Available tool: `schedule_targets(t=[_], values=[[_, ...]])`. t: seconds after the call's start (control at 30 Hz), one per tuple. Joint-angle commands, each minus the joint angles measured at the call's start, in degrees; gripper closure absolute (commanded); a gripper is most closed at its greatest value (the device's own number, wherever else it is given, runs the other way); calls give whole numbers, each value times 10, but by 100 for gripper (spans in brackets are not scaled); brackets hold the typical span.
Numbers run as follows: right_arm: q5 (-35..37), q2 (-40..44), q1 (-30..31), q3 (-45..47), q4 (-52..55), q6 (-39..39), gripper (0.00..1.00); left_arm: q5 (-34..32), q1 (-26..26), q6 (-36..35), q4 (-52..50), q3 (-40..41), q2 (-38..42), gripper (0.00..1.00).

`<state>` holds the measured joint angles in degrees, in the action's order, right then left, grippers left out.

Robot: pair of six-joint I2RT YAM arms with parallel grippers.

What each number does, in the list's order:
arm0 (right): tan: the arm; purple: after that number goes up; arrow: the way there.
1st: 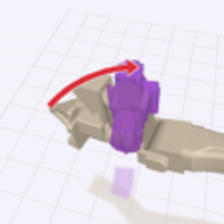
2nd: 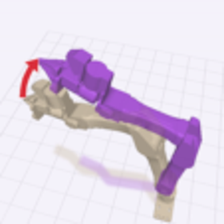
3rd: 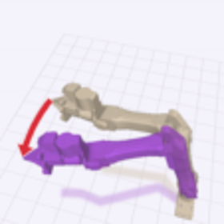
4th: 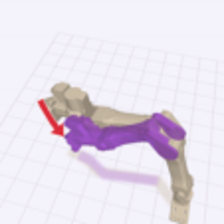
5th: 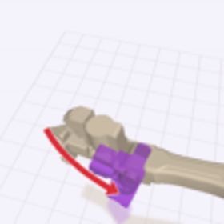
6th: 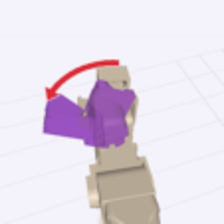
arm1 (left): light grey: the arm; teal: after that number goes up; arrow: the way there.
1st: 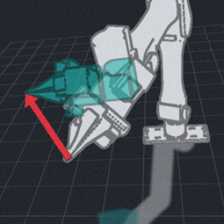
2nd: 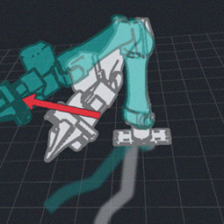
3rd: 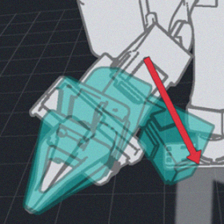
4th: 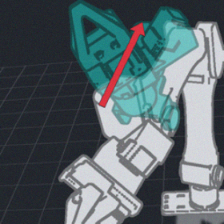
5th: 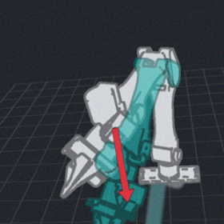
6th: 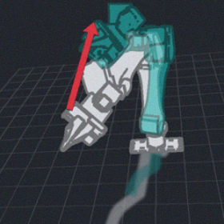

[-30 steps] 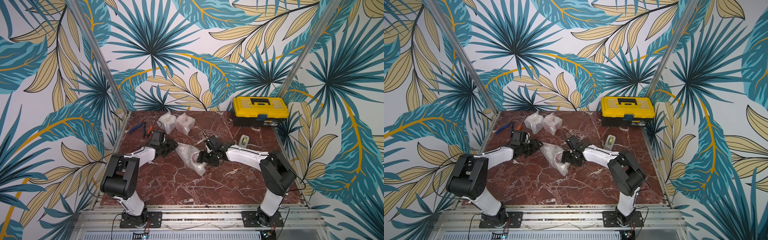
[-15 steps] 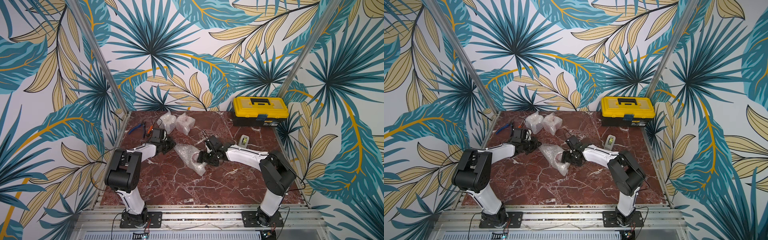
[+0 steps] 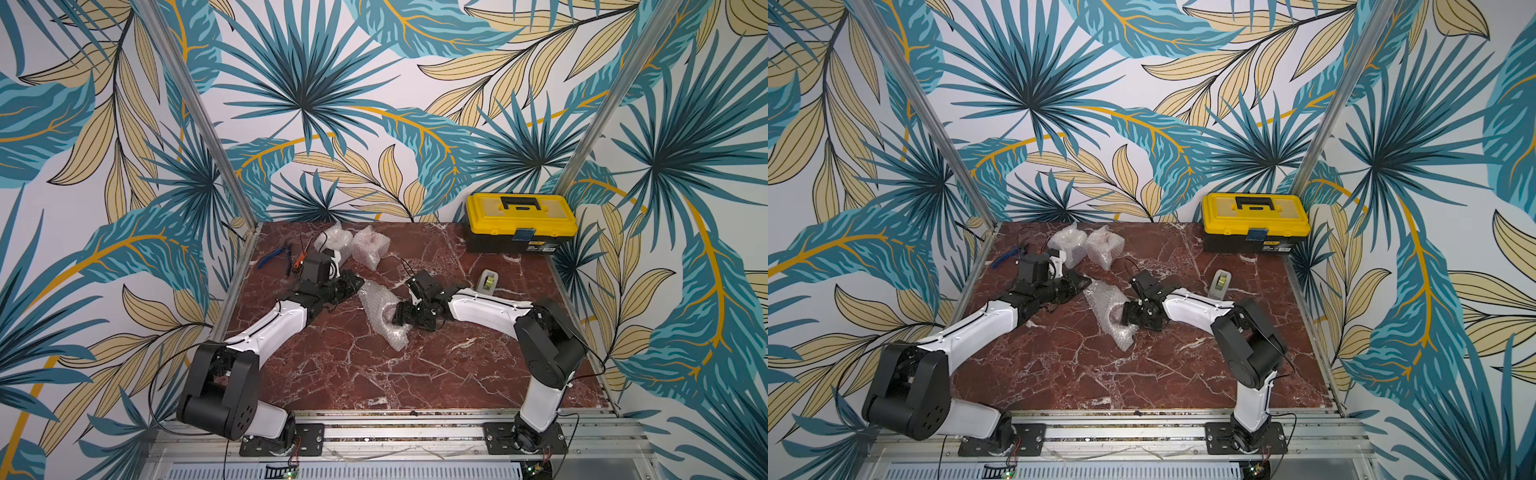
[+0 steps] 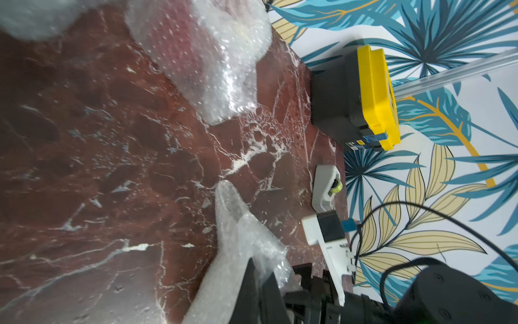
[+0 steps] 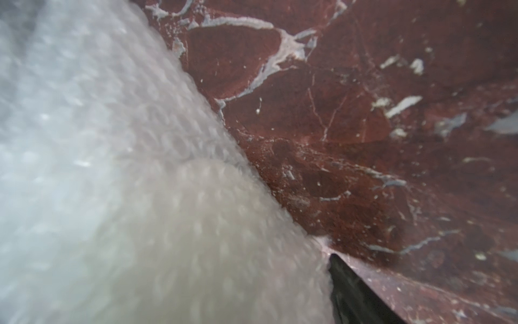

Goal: Wrap mugs in bubble wrap
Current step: Wrap the mug in bubble wrap.

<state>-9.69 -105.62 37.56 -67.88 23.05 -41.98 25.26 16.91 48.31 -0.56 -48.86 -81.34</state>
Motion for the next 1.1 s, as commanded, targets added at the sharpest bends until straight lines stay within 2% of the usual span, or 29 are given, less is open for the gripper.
schedule_targets(t=[0.0,0.23,0.4,0.63,0.77,1.03,1.07], values=[[18,-27,2,3,53,7,21,-10,29,10,13,26,26,97],[8,-40,2,-9,50,5,21,-33,98,20,22,58,51,97],[0,-41,2,-12,44,2,21,-52,132,30,41,77,33,96],[-15,-31,1,-14,36,12,21,-54,147,37,73,82,-14,97],[-23,2,1,-8,21,25,21,-55,152,34,73,75,-35,97],[58,92,-6,5,45,53,21,-59,153,31,73,77,-61,97],[61,100,-8,8,43,54,21,-58,154,30,73,77,-62,93]])
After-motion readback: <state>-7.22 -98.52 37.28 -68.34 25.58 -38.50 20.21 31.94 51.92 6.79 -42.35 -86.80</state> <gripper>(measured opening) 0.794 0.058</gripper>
